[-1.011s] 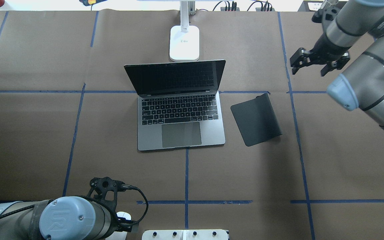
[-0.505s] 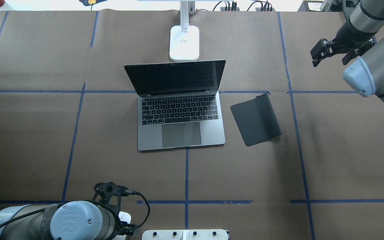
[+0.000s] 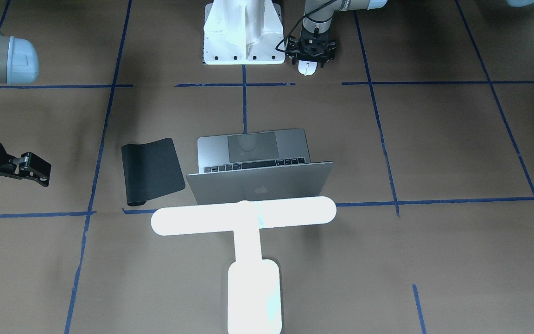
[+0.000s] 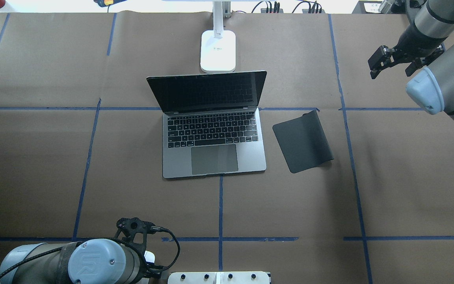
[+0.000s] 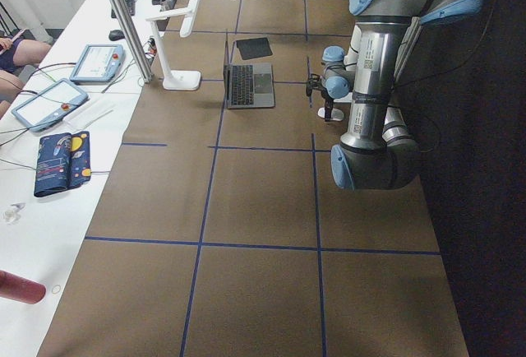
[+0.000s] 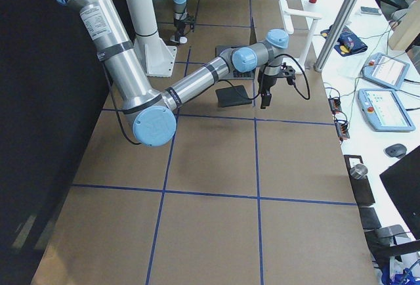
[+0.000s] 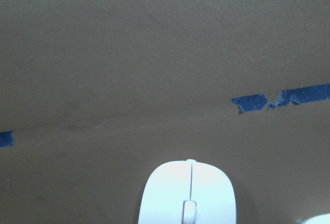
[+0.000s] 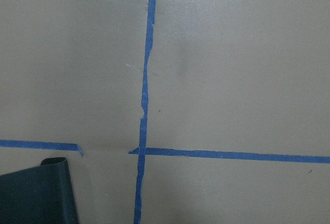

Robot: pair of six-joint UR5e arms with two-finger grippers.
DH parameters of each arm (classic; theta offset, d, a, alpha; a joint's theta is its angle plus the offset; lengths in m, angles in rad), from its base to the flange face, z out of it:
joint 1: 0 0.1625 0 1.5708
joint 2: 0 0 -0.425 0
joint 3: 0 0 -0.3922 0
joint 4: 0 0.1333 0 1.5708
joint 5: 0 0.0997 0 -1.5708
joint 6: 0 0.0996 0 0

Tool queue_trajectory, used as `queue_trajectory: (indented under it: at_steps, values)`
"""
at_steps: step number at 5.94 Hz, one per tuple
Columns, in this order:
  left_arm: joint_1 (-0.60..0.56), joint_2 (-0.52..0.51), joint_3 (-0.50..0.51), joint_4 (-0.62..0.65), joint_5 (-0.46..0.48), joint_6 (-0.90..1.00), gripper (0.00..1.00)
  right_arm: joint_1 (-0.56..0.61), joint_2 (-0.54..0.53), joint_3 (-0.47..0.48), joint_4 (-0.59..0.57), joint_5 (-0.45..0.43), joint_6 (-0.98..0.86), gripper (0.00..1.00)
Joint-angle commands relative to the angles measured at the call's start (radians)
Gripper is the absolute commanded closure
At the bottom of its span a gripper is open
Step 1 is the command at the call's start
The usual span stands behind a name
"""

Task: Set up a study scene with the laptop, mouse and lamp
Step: 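Withdraw the right gripper away while the left gripper lowers over the white mouse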

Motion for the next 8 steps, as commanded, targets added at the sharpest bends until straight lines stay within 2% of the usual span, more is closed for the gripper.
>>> queue_trajectory:
  at_steps: [1,2,3,4,5,6,7,8]
  values:
    - [-0.009,0.004,-0.011,0.001,-0.005,0.009,0.79,-0.001,0.0,0.0,0.001,0.0,0.0,0.0]
    - [-0.013,0.007,-0.021,0.001,-0.005,0.015,0.97,0.001,0.002,0.002,0.0,0.0,0.001,0.0]
    - [-0.018,0.01,-0.05,0.011,-0.005,0.023,1.0,0.002,0.002,0.002,0.0,0.0,0.0,0.0]
    - [-0.051,0.012,-0.115,0.078,-0.009,0.024,1.0,0.007,-0.008,0.014,0.0,0.0,0.0,0.0]
    - [-0.081,0.001,-0.192,0.204,-0.009,0.027,1.0,0.015,-0.04,0.04,0.001,0.0,-0.021,0.0]
    - [-0.131,-0.047,-0.196,0.235,-0.009,0.07,0.99,0.03,-0.11,0.084,0.004,0.002,-0.091,0.0]
    - [-0.195,-0.136,-0.141,0.239,-0.011,0.108,0.99,0.068,-0.195,0.113,0.013,0.002,-0.204,0.0]
    - [-0.231,-0.281,0.004,0.22,-0.011,0.109,0.99,0.131,-0.3,0.123,0.048,0.003,-0.342,0.0]
